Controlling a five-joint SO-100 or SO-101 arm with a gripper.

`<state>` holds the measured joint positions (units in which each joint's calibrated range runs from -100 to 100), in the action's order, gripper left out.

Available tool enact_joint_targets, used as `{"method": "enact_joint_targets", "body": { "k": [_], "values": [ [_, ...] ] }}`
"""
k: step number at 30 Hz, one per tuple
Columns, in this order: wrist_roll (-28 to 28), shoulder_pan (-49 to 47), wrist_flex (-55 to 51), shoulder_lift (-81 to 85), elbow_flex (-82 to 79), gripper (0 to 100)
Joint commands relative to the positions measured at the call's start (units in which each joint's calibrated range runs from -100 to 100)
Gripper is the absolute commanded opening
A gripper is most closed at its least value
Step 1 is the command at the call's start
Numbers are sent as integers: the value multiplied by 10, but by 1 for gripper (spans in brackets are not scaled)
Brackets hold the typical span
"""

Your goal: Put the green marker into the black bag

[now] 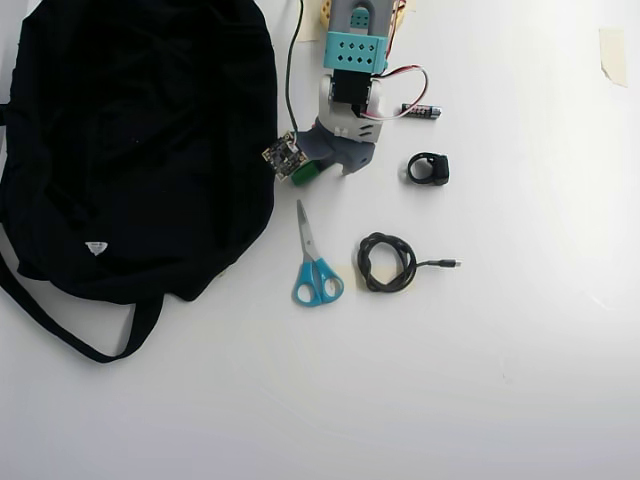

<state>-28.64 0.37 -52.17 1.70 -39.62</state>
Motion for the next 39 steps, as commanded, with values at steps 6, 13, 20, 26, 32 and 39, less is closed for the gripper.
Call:
{"method": "enact_joint_targets", "body": {
  "k": [6,13,20,26,32,39],
  "values": [
    [-5,1,10,3,-9,29],
    [-5,0,10,3,-19,29],
    [-5,1,10,3,-19,29],
    [-5,1,10,3,-21,29],
    [-5,2,10,3,-21,29],
    [-4,1,10,3,-21,26]
  ]
}}
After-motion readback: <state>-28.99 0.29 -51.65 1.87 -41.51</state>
